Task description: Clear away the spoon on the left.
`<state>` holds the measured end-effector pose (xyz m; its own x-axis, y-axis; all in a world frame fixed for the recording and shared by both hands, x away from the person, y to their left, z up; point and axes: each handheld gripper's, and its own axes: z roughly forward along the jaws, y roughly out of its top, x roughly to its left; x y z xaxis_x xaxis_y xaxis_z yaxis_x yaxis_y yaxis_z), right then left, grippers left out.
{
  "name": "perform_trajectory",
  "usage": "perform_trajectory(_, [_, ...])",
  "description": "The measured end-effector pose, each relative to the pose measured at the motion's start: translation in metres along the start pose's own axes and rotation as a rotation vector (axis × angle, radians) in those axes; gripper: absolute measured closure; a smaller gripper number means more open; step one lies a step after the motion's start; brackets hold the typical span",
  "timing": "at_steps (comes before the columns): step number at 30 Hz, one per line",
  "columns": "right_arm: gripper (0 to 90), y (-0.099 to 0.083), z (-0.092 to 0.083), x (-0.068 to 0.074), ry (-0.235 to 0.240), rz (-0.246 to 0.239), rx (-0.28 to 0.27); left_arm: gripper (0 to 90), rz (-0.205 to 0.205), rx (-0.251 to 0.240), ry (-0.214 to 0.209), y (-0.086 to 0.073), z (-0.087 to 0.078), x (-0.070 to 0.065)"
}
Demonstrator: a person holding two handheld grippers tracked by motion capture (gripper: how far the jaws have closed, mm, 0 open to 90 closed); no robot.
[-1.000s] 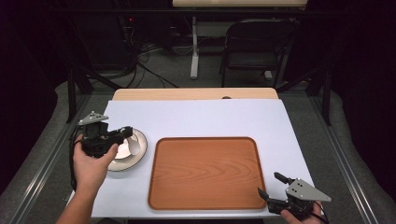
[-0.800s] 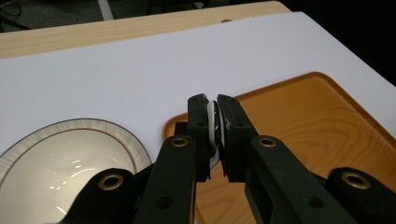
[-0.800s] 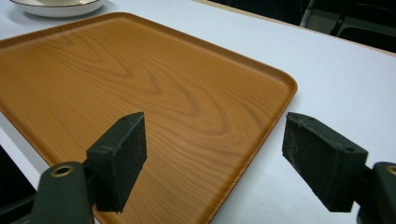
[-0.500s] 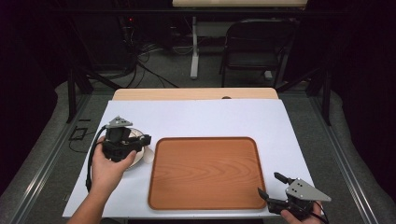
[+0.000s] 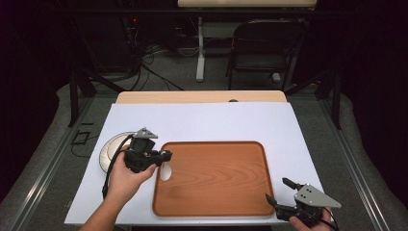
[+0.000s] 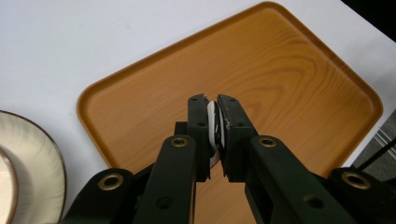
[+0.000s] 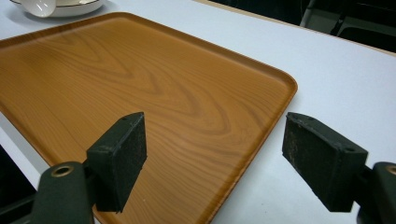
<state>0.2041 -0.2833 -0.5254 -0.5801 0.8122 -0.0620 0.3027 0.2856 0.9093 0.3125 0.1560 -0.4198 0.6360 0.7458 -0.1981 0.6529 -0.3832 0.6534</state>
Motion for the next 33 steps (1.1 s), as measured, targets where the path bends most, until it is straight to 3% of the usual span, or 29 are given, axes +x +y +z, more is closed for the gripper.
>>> perform_trajectory(20, [21.4, 0.0, 0.0, 0.0, 0.0, -0.001, -0.001, 84.1, 0.008, 0.097, -0.096, -0.003, 0.031, -0.009])
perform_trajectory(33, [21.3, 0.0, 0.0, 0.0, 0.0, -0.003, -0.002, 83.9, -0.048, 0.116, -0.123, -0.003, 0.048, 0.002])
